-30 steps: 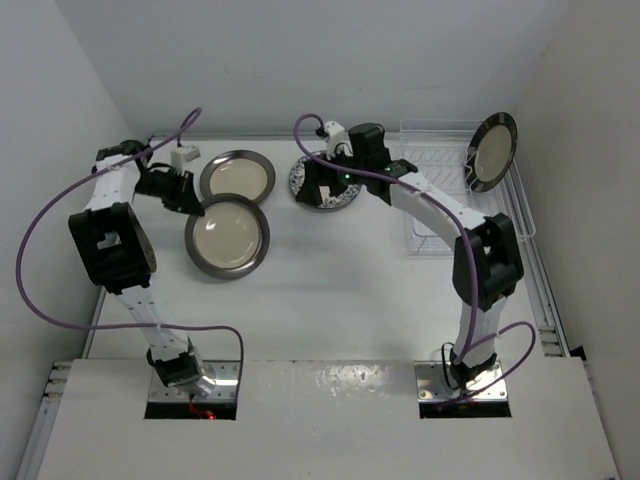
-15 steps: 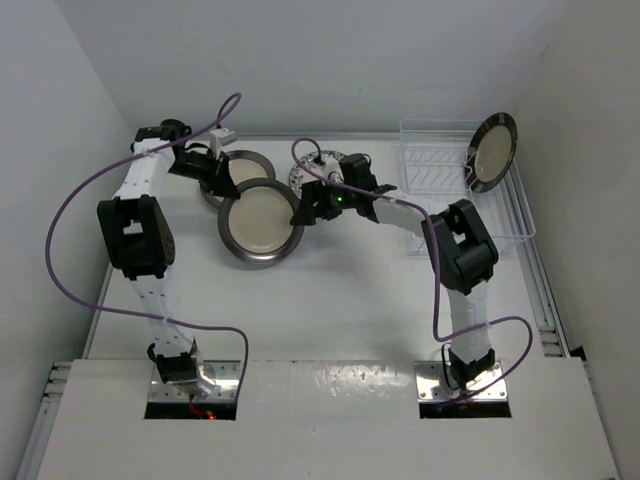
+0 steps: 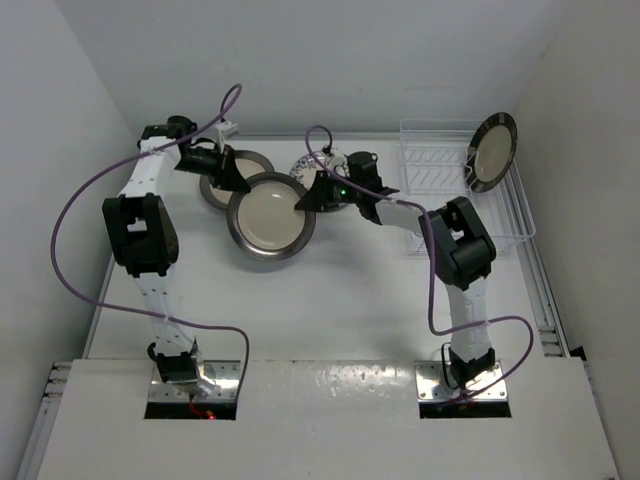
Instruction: Load the plates into the dish rack
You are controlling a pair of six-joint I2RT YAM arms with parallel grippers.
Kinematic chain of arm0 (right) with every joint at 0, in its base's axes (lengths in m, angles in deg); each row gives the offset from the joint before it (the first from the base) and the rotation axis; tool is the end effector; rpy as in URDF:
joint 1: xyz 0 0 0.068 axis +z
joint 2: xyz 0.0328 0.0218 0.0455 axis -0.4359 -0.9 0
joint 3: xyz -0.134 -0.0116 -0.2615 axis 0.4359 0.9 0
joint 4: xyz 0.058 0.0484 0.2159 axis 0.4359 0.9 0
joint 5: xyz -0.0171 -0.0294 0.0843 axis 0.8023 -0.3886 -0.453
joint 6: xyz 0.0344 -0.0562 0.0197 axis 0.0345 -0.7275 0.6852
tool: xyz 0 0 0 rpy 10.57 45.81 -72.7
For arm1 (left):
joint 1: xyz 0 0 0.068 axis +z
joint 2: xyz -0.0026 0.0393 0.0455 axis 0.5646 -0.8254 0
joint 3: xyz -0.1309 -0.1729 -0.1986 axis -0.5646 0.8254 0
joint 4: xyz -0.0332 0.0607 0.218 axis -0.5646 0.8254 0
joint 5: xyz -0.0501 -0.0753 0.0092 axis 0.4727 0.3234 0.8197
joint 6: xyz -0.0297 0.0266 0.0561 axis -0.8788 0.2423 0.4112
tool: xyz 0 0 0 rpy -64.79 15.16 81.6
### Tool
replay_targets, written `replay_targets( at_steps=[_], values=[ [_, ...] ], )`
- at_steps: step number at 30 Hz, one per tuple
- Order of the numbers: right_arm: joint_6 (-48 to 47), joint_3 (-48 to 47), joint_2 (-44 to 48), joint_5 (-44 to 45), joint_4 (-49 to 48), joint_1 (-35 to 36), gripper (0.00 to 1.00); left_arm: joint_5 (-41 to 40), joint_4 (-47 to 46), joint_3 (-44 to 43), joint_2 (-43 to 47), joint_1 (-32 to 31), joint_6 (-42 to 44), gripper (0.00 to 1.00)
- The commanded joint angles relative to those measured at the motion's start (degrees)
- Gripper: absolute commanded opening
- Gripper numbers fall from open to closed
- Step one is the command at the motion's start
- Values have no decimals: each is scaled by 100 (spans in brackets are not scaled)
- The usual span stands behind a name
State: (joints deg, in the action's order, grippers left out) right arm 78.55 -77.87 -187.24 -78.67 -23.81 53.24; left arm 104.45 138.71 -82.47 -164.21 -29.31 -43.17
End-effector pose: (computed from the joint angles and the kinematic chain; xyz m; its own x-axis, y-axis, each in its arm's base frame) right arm 0.4006 0.2469 0.2125 -0.7979 0.1155 -0.5917 -0.4912 0.4444 0.7491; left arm 0.4088 -0.0122 0.2868 -0.6577 0.2447 -0.7124 0.7260 0.4582 -0.5128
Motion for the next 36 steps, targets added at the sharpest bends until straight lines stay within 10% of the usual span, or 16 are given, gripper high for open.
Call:
replay_targets(
  at_steps=[1, 6, 12, 20, 25, 36],
  values=[
    [682, 72, -65, -566, -1121, -15, 11, 1094, -189, -144, 166, -110, -389, 0],
    [832, 344, 233, -427, -1113, -129, 0, 142, -568, -151, 166, -234, -1057, 6],
    [603, 775, 1348, 320, -859, -445, 0, -1291, -1129, -152, 306, -515, -1645, 100],
    [402, 697, 2509, 1673, -52, -1034, 0, -5054, -1535, -1180, 245, -568, -2657, 100],
    [-1434, -59, 3159, 3516, 1628, -1500, 0, -6733, -1719, -1198, 368, -568, -2710, 100],
    [-3026, -1220, 3152, 5392, 2077, -3117, 0, -6851, -1772, -802, 368, -568, -2816, 100]
  ],
)
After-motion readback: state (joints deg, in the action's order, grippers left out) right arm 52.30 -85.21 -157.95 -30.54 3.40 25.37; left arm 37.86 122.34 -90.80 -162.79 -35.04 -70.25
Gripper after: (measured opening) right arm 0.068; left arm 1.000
